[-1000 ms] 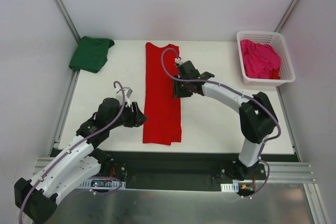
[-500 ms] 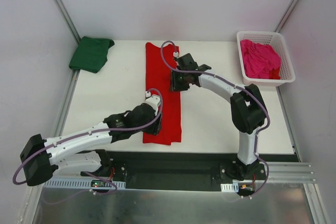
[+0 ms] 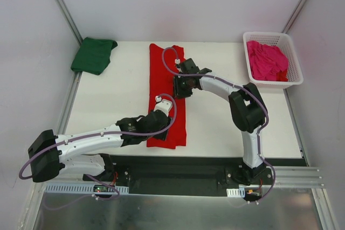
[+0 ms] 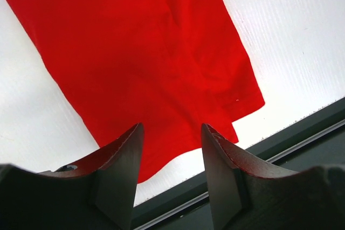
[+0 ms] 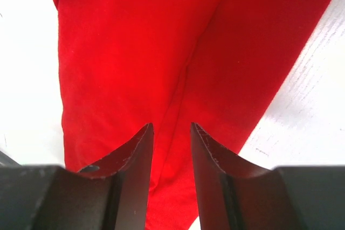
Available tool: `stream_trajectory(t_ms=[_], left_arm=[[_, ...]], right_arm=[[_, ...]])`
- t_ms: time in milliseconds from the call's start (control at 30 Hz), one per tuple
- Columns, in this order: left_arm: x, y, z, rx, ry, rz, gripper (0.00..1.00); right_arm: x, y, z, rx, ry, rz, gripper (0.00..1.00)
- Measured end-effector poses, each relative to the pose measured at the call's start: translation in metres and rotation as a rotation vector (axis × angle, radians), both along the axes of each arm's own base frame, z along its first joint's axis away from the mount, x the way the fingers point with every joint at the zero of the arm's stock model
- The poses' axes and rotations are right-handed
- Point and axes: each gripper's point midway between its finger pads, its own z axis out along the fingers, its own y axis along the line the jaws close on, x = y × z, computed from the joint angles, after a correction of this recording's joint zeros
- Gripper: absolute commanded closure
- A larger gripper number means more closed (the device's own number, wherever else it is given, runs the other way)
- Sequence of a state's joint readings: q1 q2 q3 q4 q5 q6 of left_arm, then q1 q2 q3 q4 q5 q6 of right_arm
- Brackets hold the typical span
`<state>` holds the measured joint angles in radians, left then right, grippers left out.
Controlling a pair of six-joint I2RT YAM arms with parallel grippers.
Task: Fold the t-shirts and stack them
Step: Rotate the tshirt 90 degrees
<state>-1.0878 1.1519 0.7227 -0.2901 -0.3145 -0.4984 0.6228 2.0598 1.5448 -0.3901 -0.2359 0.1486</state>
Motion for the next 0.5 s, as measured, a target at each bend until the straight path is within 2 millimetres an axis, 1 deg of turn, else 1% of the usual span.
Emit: stream_trajectory(t_ms=[167, 500], left_arm=[[0.002, 0.001, 0.0, 0.002, -0.005, 0.014, 0.53], [0.005, 0.004, 0.001, 0.008, -0.018, 0.032, 0.52]], right_arm=[[-0.002, 0.002, -0.002, 0.01, 0.009, 0.009, 0.63], [-0.003, 0.008, -0.014, 0.016, 0.038, 0.023, 0.63]])
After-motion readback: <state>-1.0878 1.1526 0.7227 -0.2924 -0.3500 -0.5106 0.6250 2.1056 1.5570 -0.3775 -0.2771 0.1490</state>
